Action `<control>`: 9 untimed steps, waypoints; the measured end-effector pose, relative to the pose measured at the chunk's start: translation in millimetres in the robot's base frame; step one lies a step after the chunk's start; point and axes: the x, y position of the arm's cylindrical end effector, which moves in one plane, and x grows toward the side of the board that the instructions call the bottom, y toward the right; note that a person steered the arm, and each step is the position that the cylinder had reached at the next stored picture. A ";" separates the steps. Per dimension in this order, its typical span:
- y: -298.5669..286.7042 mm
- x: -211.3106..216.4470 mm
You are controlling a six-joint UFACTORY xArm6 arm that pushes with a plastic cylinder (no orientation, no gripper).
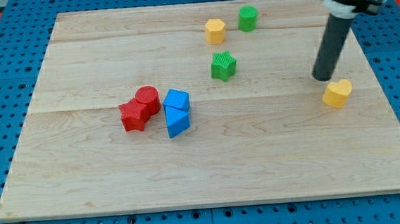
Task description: Push the heart towards the bottom right of the board
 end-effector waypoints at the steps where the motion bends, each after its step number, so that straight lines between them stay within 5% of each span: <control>1: 10.9 61.5; 2: 8.3 121.6; 3: 12.5 102.0; 4: 86.3 112.5; 5: 98.1 171.6; 6: 33.3 167.1; 8: 10.1 106.7; 9: 39.5 12.1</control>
